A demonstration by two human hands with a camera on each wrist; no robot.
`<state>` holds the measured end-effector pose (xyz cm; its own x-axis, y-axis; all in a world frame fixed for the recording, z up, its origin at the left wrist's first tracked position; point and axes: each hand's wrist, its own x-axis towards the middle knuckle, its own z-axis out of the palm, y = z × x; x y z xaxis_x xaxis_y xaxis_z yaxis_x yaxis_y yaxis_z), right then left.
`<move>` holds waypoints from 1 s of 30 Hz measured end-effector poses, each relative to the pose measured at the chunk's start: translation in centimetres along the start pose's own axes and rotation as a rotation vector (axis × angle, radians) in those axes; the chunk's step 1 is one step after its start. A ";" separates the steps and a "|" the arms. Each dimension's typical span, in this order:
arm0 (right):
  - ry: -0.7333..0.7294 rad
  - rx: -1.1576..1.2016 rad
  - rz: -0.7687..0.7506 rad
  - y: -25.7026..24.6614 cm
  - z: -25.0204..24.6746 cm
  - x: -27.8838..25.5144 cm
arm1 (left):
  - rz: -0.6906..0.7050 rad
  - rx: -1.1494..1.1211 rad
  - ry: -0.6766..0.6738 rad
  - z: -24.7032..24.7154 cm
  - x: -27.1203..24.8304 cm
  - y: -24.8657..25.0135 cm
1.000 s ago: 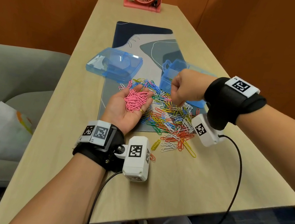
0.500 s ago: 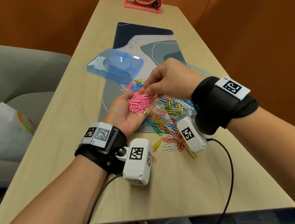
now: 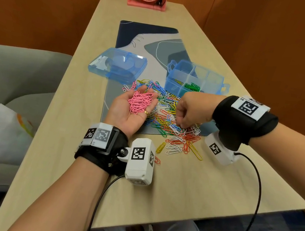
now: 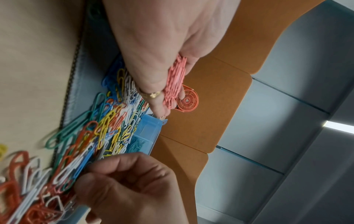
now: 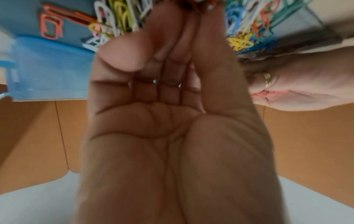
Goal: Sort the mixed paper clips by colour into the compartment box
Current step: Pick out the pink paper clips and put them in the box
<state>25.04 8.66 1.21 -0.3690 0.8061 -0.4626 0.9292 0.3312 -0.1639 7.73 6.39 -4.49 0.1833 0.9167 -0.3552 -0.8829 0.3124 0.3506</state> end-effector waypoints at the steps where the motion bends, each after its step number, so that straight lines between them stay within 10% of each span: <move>1: -0.023 0.002 -0.005 0.0 -0.1 -0.1 | -0.001 -0.003 0.003 0.0 0.0 0.0; 30: 0.057 -0.028 -0.004 -1.1 -1.5 0.5 | 0.001 0.019 0.000 0.0 0.1 -0.2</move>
<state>23.77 9.42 2.47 -0.3739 0.8312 -0.4114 0.9271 0.3472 -0.1412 7.93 6.44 -4.66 0.1824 0.9169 -0.3549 -0.8749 0.3161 0.3670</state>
